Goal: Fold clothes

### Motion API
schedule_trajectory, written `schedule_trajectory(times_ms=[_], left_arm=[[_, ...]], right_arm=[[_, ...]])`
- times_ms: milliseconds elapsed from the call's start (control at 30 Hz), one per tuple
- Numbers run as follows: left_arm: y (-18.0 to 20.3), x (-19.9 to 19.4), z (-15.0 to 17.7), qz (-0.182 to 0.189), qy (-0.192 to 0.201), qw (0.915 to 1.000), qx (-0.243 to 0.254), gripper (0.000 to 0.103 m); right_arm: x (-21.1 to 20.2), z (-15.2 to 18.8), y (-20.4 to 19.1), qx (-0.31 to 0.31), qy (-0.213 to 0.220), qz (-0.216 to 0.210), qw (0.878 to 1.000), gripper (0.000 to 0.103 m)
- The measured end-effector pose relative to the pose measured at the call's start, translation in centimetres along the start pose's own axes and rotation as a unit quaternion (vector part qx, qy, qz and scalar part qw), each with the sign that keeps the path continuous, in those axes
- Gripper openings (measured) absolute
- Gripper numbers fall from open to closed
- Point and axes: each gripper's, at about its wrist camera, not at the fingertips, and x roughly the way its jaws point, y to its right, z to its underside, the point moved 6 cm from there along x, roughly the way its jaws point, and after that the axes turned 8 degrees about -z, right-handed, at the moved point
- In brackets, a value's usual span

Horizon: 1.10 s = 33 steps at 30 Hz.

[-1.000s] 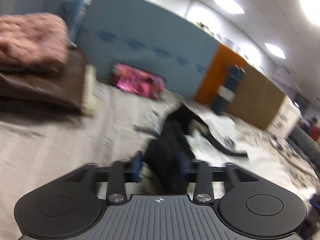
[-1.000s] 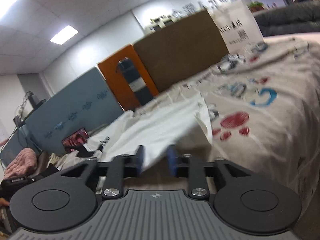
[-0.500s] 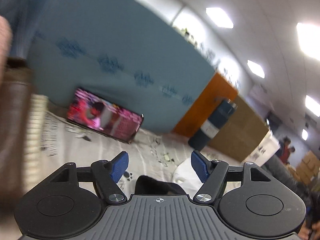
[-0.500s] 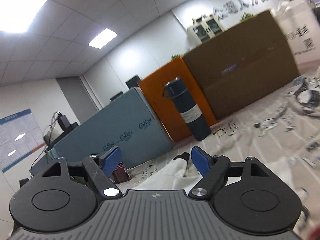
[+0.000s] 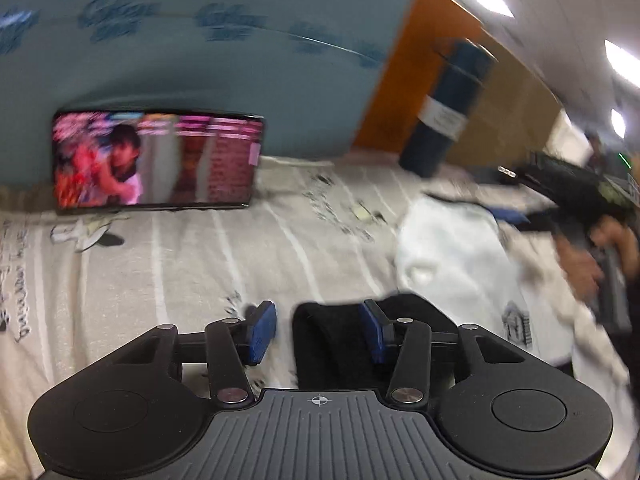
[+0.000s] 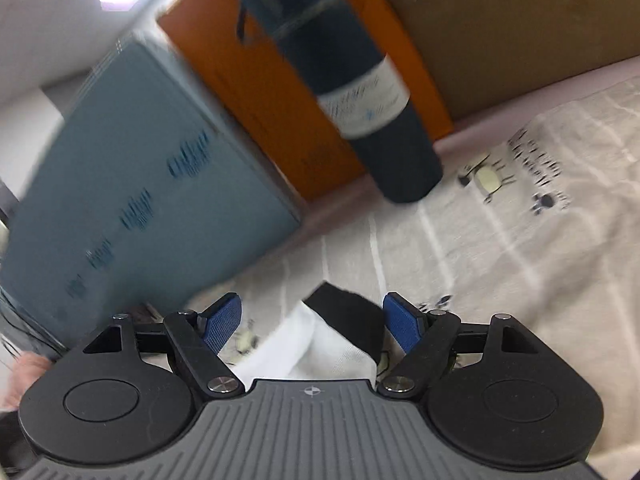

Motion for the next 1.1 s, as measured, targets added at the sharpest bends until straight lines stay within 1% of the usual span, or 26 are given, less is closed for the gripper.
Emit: schedule_trajectory(times_ms=[33,67,100,133,167,200,233,267,300,367,400,467,533,600,633,700,767,800,833,867,900,933,967,1033,1067,1100], left_arm=[[0.3,0.0,0.2,-0.003,0.0,0.9999,0.013,0.039],[0.6,0.0,0.3,-0.008,0.004,0.9994,0.034,0.032],[0.9,0.0,0.4,-0.013,0.007,0.9983,0.056,0.026],[1.2,-0.1,0.6,-0.011,0.011,0.9978,0.065,0.013],[1.4,-0.3,0.7,-0.008,0.014,0.9972,0.073,0.009],[1.6,-0.5,0.8,-0.005,0.018,0.9966,0.08,0.009],[2.0,-0.6,0.8,-0.012,0.026,0.9951,0.095,0.008],[2.0,-0.8,0.5,-0.021,0.038,0.994,0.101,0.008],[2.1,-1.0,0.2,-0.029,0.05,0.9928,0.104,0.008],[1.5,-1.4,-1.1,-0.053,0.079,0.9907,0.097,0.007],[1.1,-1.4,-1.7,-0.053,0.083,0.9912,0.089,0.007],[0.9,-0.8,-2.8,-0.055,0.086,0.9908,0.089,0.007],[0.9,0.7,-3.2,-0.064,0.064,0.9915,0.093,0.008],[0.8,2.1,-3.3,-0.072,0.041,0.9921,0.094,0.012],[0.6,2.4,-3.2,-0.076,0.038,0.992,0.094,0.015],[0.3,2.6,-3.2,-0.09,0.041,0.9905,0.095,0.026],[-0.6,1.8,-3.5,-0.115,0.056,0.9876,0.09,0.035],[-1.1,1.2,-3.6,-0.124,0.064,0.9868,0.083,0.039],[-1.6,0.2,-3.8,-0.134,0.075,0.9854,0.073,0.045],[-2.0,-1.0,-4.0,-0.146,0.091,0.9827,0.067,0.046],[-2.1,-2.4,-3.9,-0.151,0.108,0.9808,0.059,0.047],[-2.3,-3.8,-3.8,-0.155,0.125,0.9788,0.051,0.049],[-2.1,-5.2,-3.4,-0.146,0.139,0.9787,0.043,0.053],[-1.0,-7.7,-2.2,-0.108,0.158,0.9808,0.036,0.056],[-0.5,-8.5,-1.5,-0.089,0.163,0.9821,0.034,0.058],[0.0,-9.1,-0.7,-0.076,0.162,0.9834,0.031,0.058]], right_arm=[[0.7,0.3,-0.1,-0.008,-0.009,0.004,1.0,0.076],[1.3,0.7,-0.2,-0.017,-0.016,0.009,1.0,0.076],[1.6,0.9,-0.3,-0.027,-0.019,0.014,0.999,0.072],[1.8,1.2,-0.5,-0.04,-0.021,0.018,0.999,0.066],[1.9,1.4,-0.7,-0.049,-0.027,0.022,0.998,0.046],[2.0,1.5,-0.7,-0.051,-0.035,0.024,0.998,0.031],[1.9,1.5,-0.8,-0.054,-0.037,0.022,0.998,0.026],[1.7,1.4,-1.0,-0.063,-0.035,0.014,0.997,0.018],[1.4,1.3,-1.4,-0.074,-0.028,0.006,0.997,0.016],[0.8,0.6,-2.3,-0.095,-0.003,-0.008,0.995,0.013],[0.6,0.3,-2.8,-0.105,0.01,-0.012,0.994,0.013],[0.2,-0.4,-3.7,-0.128,0.035,-0.012,0.991,0.012],[1.0,-0.9,-3.8,-0.149,0.042,0.007,0.988,0.012],[2.4,-0.6,-3.0,-0.156,0.023,0.033,0.987,0.012],[3.3,-0.2,-2.4,-0.161,0.008,0.048,0.986,0.012],[4.4,0.6,-1.1,-0.158,-0.013,0.067,0.985,0.015],[4.0,0.3,-0.6,-0.134,-0.005,0.065,0.989,0.024],[3.4,0.0,-0.5,-0.127,0.004,0.061,0.99,0.039],[2.4,-0.5,-0.8,-0.13,0.018,0.061,0.989,0.046],[1.2,-0.9,-1.1,-0.138,0.034,0.065,0.988,0.051],[-0.2,-1.2,-1.7,-0.145,0.048,0.064,0.986,0.051],[-1.8,-1.2,-2.4,-0.153,0.057,0.054,0.985,0.051],[-3.4,-1.2,-3.1,-0.16,0.066,0.043,0.984,0.051],[-6.7,-0.9,-4.5,-0.172,0.079,0.017,0.982,0.059],[-8.1,0.0,-5.1,-0.175,0.073,-0.007,0.982,0.064],[-9.2,1.0,-5.7,-0.176,0.062,-0.031,0.982,0.066]])
